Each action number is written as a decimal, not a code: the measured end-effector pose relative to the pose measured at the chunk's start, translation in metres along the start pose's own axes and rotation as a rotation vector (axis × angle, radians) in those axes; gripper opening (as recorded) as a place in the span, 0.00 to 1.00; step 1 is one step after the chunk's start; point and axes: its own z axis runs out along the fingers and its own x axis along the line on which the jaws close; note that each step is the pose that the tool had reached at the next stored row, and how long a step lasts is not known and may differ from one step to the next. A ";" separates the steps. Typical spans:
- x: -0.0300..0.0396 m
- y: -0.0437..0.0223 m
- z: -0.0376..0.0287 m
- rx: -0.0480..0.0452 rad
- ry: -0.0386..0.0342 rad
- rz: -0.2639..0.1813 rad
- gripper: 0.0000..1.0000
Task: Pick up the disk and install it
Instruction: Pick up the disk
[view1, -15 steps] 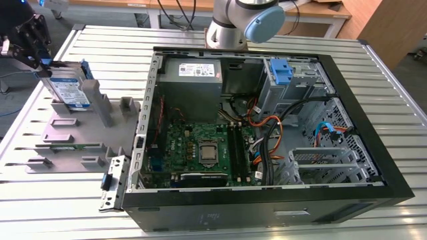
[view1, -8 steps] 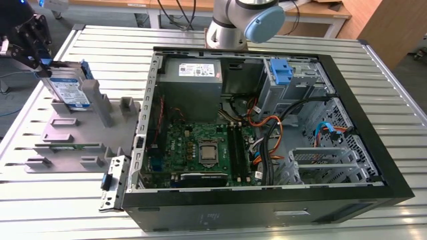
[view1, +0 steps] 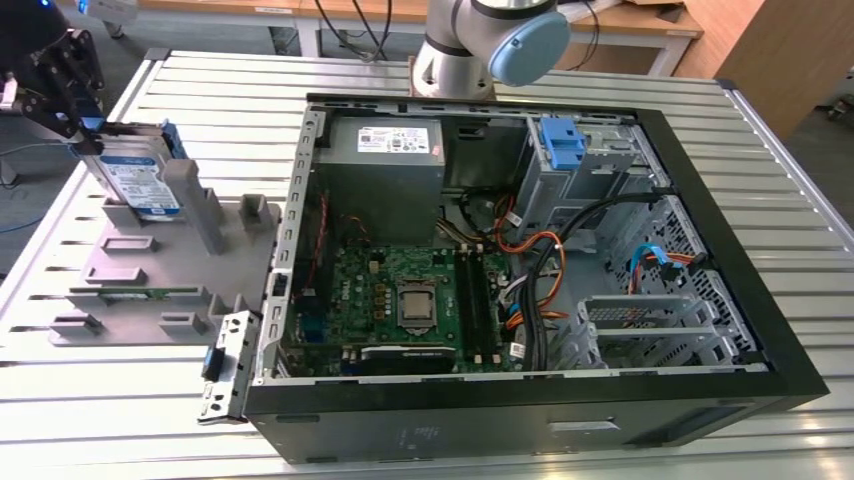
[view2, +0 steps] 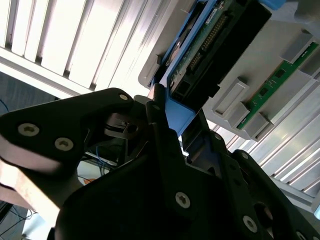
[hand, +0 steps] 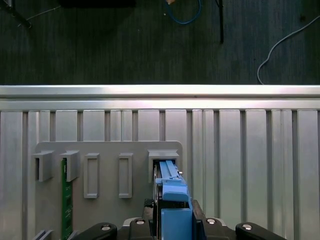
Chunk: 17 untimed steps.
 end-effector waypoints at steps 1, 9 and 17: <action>0.0000 0.0000 0.0000 0.0001 0.0000 0.002 0.37; -0.0001 0.0000 -0.0026 0.0002 0.0025 0.002 0.37; -0.0002 0.0000 -0.0050 0.0003 0.0060 0.002 0.37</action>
